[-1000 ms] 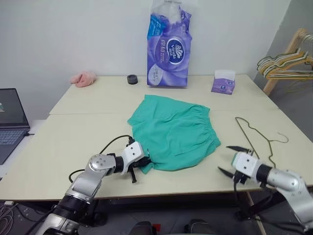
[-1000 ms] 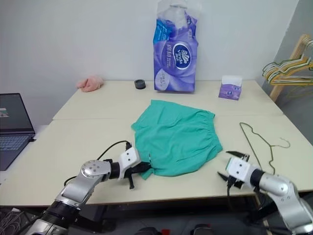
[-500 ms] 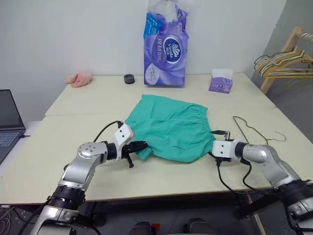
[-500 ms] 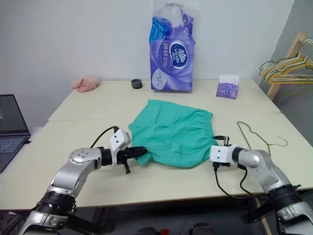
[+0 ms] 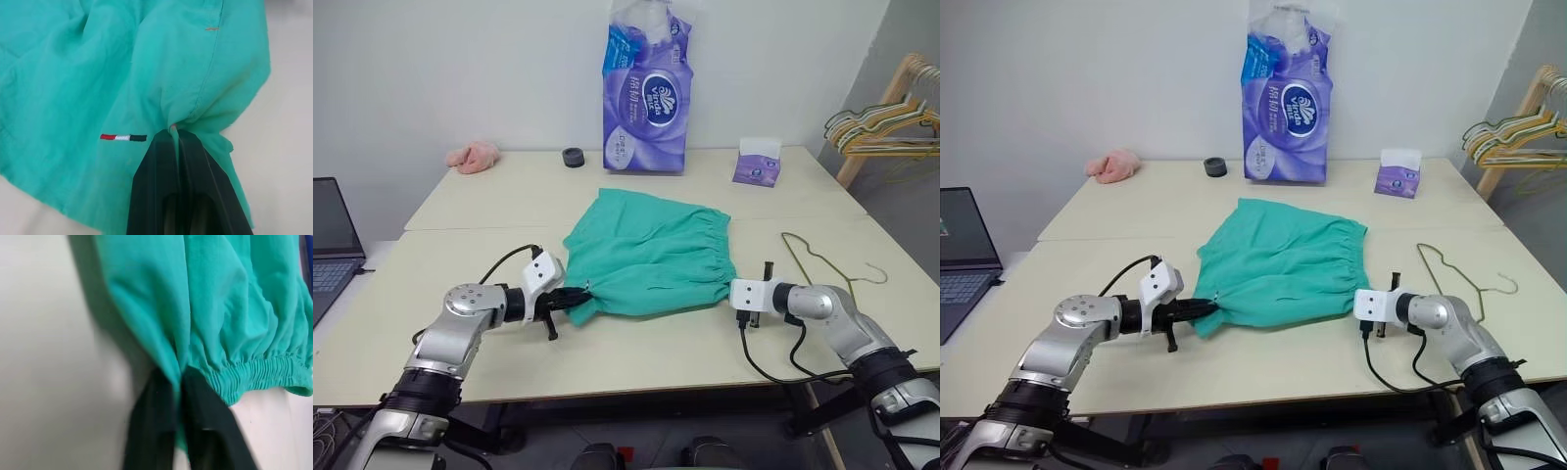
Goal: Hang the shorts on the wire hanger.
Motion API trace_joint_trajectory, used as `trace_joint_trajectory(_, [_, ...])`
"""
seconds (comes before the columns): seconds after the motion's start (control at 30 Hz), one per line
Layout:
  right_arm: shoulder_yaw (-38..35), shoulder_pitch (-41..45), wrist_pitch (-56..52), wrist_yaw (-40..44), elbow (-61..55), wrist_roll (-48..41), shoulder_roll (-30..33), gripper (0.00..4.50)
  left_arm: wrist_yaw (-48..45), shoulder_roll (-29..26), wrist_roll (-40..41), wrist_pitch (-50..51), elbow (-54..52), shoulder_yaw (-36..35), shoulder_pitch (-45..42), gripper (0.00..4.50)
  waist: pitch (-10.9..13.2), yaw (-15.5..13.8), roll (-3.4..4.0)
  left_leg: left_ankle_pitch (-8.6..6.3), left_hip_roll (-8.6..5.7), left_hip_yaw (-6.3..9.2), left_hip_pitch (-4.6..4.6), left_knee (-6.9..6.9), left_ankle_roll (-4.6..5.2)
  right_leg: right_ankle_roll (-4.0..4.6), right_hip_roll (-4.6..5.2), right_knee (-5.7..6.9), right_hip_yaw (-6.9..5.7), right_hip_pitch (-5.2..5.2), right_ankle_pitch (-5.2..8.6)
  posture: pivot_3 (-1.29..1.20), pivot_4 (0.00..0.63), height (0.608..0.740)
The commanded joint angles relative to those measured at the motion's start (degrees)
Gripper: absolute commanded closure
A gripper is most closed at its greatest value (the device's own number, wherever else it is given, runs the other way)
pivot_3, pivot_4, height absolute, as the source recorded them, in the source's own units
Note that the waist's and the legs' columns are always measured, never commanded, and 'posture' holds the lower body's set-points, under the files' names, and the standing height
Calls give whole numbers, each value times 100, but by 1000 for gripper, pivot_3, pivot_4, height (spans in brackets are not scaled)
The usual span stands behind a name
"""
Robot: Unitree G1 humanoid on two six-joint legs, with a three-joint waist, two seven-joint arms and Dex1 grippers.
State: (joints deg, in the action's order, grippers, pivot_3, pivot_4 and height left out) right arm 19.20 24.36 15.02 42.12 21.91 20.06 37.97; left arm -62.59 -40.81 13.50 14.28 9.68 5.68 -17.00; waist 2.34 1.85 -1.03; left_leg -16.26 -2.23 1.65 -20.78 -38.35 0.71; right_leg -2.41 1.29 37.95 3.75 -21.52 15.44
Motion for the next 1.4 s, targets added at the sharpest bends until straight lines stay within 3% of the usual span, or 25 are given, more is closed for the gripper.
trace_joint_trajectory(0.03, [-173,47,-103,298,-543,-289,69,4474,-335,-257,38,-97,-134,-93,43,4500,0,-1,1,0,0,0,0,2,0,0,0,1,0,-2,0,-15,10,740])
trace_joint_trajectory(0.27, [-272,-561,-820,1123,-2090,-840,444,4474,-1386,-970,206,173,-771,98,738,4500,3,-8,5,-2,3,1,-8,30,-3,8,1,3,-3,-24,5,-16,17,740])
trace_joint_trajectory(0.43, [-402,-1392,-1425,1932,-3392,-1366,1204,4474,-2021,-1643,525,618,-1892,259,1779,4500,8,-17,7,-13,4,1,-10,35,-13,16,7,2,-6,-26,23,-22,17,740])
trace_joint_trajectory(0.6, [-540,-1877,-1934,2439,-4067,-1758,1776,4474,-2175,-1876,798,894,-2533,222,2382,4500,19,-27,9,-12,10,0,1,25,-12,6,7,3,-15,-15,51,-28,19,740])
trace_joint_trajectory(1.0, [-410,-1953,-2770,2802,-4655,-1998,1995,4474,-1980,-1793,905,1240,-2793,439,2437,4500,40,-29,4,-12,18,-3,3,27,-13,8,1,1,-20,-15,56,-35,24,740])
trace_joint_trajectory(1.1, [-451,-1969,-2862,2914,-4783,-2035,2098,3904,-1884,-1742,976,1447,-2845,415,2338,3868,49,-29,2,-12,19,-3,2,27,-13,8,1,2,-22,-17,57,-35,26,740])
trace_joint_trajectory(1.4, [-1091,-1984,-2997,3232,-4956,-2564,2615,861,-1713,-1683,1289,1863,-3138,248,2162,1188,98,-33,-2,-12,19,-3,2,26,-13,7,1,1,-22,-18,57,-27,27,740])
